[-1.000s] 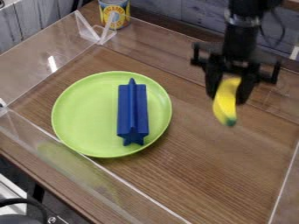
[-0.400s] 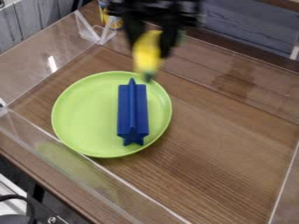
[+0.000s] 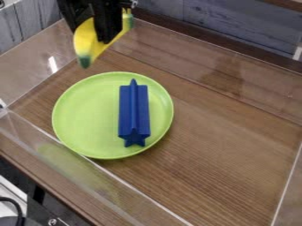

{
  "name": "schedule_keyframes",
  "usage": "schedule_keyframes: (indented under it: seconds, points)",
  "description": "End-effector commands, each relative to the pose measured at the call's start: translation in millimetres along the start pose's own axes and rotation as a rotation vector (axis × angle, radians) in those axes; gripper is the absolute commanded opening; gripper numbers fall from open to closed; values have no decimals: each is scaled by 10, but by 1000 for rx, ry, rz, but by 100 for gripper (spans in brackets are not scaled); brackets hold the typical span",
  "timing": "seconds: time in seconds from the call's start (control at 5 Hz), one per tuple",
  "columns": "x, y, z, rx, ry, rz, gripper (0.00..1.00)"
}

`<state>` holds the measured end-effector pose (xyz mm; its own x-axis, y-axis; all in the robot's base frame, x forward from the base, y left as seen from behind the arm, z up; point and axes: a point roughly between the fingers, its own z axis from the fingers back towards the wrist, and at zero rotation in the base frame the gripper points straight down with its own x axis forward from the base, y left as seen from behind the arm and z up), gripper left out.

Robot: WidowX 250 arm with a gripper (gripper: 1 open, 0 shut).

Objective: Put the banana in the green plate

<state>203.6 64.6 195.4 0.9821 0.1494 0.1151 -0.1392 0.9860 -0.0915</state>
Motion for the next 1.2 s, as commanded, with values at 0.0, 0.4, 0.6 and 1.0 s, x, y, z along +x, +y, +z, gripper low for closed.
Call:
schedule_keyframes:
  seconds: [0.0,0.4,0.6,1.0]
  points:
    - [-57,98,100,17,-7,34,0]
    - [-133,106,-132,33,46,112,0]
    - [-122,78,-350,47,65,131,0]
    - [-305,102,-935,58,74,43,0]
